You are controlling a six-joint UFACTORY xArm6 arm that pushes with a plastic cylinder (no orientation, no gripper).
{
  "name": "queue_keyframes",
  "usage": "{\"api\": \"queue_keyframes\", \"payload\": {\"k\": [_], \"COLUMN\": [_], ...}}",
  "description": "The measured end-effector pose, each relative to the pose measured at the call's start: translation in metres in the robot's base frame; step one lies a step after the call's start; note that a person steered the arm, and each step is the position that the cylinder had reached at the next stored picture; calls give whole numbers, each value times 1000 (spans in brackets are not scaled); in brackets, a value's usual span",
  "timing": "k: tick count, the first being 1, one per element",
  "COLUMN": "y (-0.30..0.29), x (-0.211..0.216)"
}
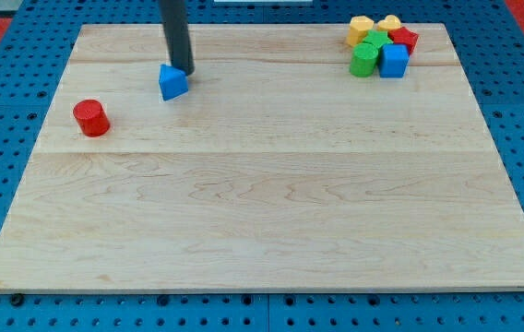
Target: Move blue triangle closer to the red circle
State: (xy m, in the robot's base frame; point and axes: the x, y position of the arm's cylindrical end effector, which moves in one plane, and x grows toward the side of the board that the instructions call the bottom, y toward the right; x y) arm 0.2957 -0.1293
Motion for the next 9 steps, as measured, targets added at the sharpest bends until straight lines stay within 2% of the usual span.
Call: {"api": "queue_keyframes", "payload": {"k": [1, 6, 9], "y": [-22, 10, -29], "x": [15, 75, 96]}}
